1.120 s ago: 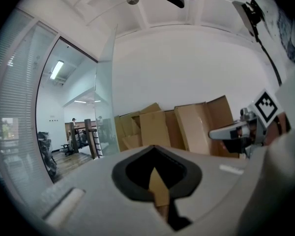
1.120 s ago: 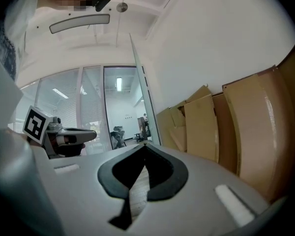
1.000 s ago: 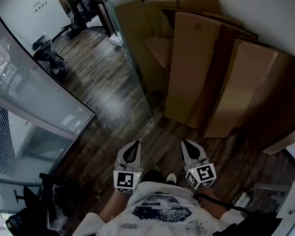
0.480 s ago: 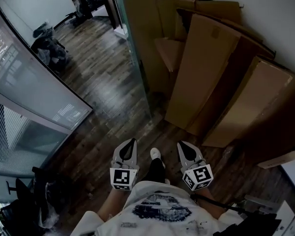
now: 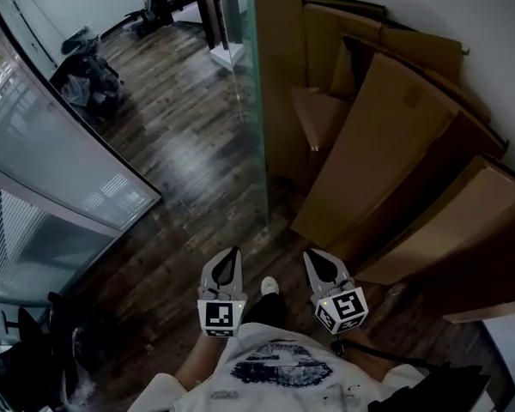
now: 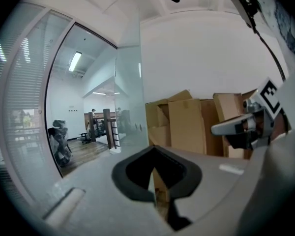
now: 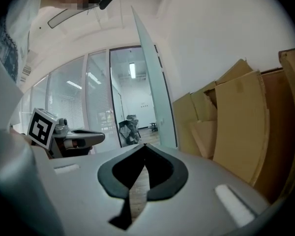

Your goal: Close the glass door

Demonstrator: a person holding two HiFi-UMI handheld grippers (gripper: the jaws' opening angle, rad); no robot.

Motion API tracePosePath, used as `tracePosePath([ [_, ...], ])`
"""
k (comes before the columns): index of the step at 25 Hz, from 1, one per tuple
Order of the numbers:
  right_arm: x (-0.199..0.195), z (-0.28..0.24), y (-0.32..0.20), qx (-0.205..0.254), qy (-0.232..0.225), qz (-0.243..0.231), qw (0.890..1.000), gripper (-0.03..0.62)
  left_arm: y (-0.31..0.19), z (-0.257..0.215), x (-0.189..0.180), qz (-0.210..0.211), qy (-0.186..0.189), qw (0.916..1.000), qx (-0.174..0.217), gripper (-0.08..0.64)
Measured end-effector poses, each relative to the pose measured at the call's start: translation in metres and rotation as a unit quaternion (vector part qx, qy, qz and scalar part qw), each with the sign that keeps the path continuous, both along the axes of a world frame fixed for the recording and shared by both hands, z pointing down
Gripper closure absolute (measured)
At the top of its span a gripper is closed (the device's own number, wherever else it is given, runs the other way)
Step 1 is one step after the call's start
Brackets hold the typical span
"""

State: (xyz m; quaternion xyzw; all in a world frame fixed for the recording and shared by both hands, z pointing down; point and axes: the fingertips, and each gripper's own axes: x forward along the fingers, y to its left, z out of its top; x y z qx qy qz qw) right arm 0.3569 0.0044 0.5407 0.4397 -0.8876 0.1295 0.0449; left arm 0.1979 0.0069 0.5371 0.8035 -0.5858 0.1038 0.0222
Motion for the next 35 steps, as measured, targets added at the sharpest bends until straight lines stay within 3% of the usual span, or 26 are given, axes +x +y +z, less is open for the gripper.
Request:
tracePosePath([
  [9,-0.037,0.002,-0.086,-0.006,0.000,-0.025,1.000,0.586,-0.073,0.001,-0.017,0.000,-0.001,1.0000,-0.006,0.558],
  [21,-0.028,-0.009,-0.131,-0.002,-0.007,-0.014,1.000,0.586,-0.118,-0.022,-0.016,0.008,0.001,1.0000,0.000,0.558],
  [28,-0.021,-0.011,-0.165,0.000,-0.017,-0.046,0.999,0.586,-0.135,-0.024,-0.009,-0.029,-0.010,0.9995,-0.002,0.558],
  [35,-0.029,-0.017,-0.206,0.011,-0.020,-0.116,0.993,0.586,-0.165,-0.031,-0.004,-0.089,-0.017,0.9959,0.008,0.558],
])
